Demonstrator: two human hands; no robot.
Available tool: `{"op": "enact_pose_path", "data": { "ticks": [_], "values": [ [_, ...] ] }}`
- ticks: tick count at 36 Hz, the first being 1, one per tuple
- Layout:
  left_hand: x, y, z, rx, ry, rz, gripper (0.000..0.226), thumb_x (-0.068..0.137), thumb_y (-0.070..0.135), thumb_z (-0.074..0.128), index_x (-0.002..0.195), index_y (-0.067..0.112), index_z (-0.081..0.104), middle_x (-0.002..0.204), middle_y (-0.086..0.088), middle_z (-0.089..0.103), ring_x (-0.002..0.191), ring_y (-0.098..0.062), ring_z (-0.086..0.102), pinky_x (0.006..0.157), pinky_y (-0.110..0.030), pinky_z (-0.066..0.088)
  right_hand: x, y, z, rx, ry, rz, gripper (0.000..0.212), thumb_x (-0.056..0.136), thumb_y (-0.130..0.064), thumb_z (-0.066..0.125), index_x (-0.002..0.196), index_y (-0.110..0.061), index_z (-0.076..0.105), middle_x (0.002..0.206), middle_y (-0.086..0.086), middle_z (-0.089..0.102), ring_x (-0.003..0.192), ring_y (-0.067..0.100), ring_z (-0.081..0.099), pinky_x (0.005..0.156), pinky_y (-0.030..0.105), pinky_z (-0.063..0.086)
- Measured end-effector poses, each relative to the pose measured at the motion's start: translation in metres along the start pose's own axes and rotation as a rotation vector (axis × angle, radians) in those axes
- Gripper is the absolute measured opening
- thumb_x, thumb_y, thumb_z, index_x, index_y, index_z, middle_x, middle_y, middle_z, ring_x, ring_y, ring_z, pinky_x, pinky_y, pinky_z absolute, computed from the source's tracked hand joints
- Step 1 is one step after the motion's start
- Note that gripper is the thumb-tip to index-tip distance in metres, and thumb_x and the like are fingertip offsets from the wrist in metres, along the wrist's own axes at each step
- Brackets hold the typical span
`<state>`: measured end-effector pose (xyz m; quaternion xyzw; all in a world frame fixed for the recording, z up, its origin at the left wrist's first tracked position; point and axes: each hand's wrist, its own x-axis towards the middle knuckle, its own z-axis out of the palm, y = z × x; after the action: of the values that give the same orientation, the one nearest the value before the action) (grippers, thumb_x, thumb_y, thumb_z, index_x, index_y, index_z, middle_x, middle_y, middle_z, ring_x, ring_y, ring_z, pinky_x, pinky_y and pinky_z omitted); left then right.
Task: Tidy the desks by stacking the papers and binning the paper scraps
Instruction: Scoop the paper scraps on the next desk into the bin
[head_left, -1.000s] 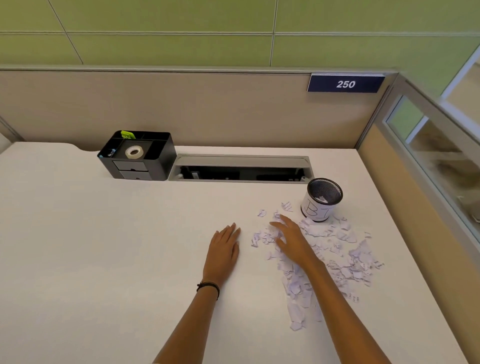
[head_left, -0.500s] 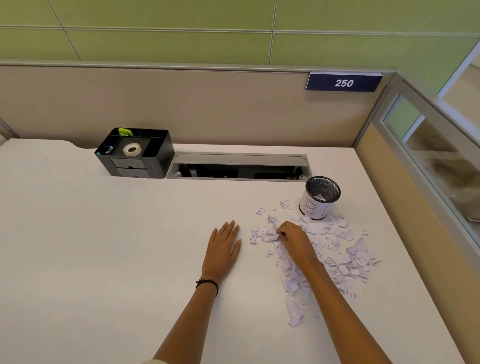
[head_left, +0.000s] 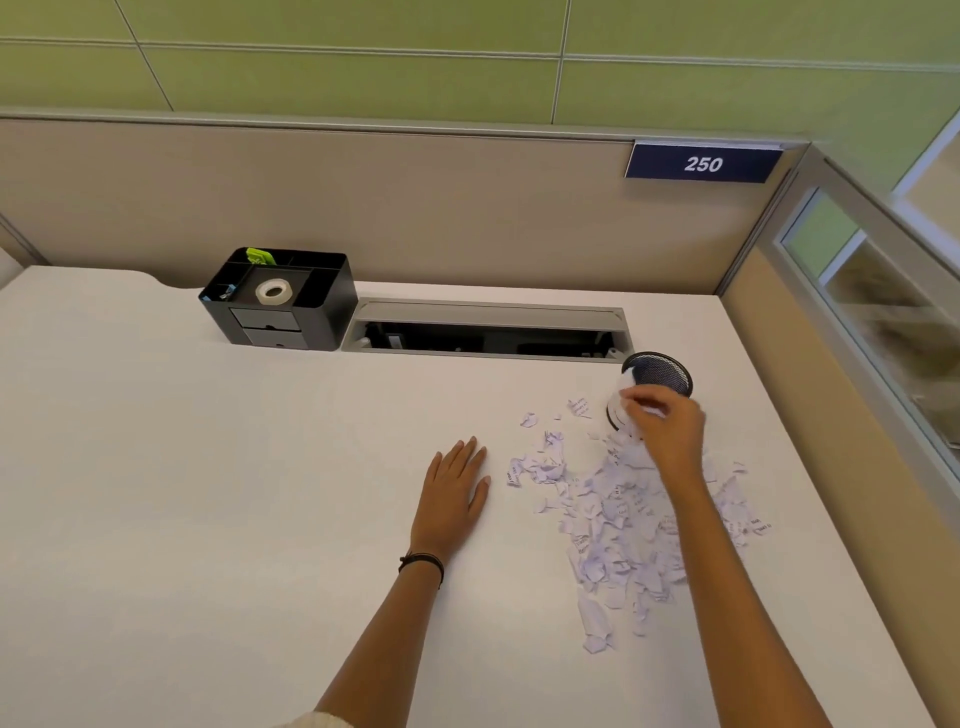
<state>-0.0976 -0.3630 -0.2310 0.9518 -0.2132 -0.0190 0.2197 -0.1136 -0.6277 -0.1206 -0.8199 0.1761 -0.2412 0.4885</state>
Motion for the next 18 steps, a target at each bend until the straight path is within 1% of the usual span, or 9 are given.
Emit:
{"op": "enact_pose_path", "data": {
  "ticks": [3,4,6,7,9,12,18],
  "values": [
    [0.000,0.000,0.000,-0.003,0.000,0.003,0.064,0.092,0.048,0.007,0.145,0.021,0.031,0.154,0.005,0.023,0.143,-0.011,0.017,0.117,-0.028,0.000,0.018,-0.001,-0.008,0.079,0.124,0.089,0.015,0.079,-0.003,0.068,0.093,-0.006,0.072,0.085,0.010,0.070,0.068,0.008,0.062,0.077,0.025,0.053],
    [0.000,0.001,0.000,-0.005,0.000,0.004,0.064,0.092,0.048,0.007,0.145,0.021,0.031,0.154,0.005,0.022,0.143,-0.011,0.017,0.117,-0.028,0.000,0.024,-0.001,-0.010,0.104,0.168,0.115,0.015,0.079,-0.002,0.068,0.094,-0.006,0.072,0.087,0.010,0.070,0.069,0.008,0.063,0.077,0.026,0.054],
    [-0.001,0.001,0.000,-0.009,0.001,0.002,0.064,0.092,0.048,0.007,0.145,0.021,0.031,0.154,0.006,0.022,0.143,-0.011,0.016,0.117,-0.028,0.000,0.035,-0.001,-0.014,0.146,0.235,0.141,0.015,0.079,-0.002,0.068,0.093,-0.007,0.072,0.088,0.011,0.070,0.067,0.002,0.063,0.075,0.023,0.054],
    [-0.001,0.001,0.000,-0.012,0.003,0.001,0.064,0.092,0.048,0.008,0.145,0.021,0.031,0.154,0.006,0.022,0.143,-0.011,0.016,0.117,-0.028,0.000,0.039,-0.002,-0.015,0.166,0.254,0.147,0.015,0.079,-0.002,0.068,0.092,-0.008,0.072,0.087,0.011,0.070,0.067,0.003,0.063,0.076,0.024,0.054],
    [0.000,0.001,0.000,-0.017,0.004,-0.001,0.063,0.092,0.048,0.009,0.145,0.021,0.032,0.154,0.006,0.022,0.143,-0.011,0.016,0.117,-0.028,0.000,0.047,-0.004,-0.016,0.187,0.269,0.151,0.016,0.078,-0.001,0.067,0.092,-0.008,0.071,0.088,0.009,0.070,0.070,0.005,0.063,0.081,0.027,0.054],
    [0.000,0.000,0.001,-0.012,0.000,-0.003,0.063,0.092,0.047,0.009,0.145,0.021,0.032,0.154,0.005,0.023,0.143,-0.011,0.016,0.117,-0.028,0.000,0.052,-0.010,-0.015,0.177,0.268,0.143,0.017,0.078,-0.001,0.067,0.094,-0.006,0.071,0.092,0.007,0.069,0.072,0.000,0.062,0.084,0.024,0.053],
    [-0.001,0.001,0.000,-0.021,0.012,-0.004,0.061,0.093,0.046,0.011,0.144,0.021,0.034,0.153,0.004,0.026,0.142,-0.012,0.019,0.118,-0.029,0.002,0.056,-0.006,-0.014,0.111,0.240,0.137,0.018,0.079,0.000,0.066,0.094,-0.006,0.071,0.093,0.007,0.070,0.076,0.008,0.064,0.085,0.029,0.054]
  ]
}}
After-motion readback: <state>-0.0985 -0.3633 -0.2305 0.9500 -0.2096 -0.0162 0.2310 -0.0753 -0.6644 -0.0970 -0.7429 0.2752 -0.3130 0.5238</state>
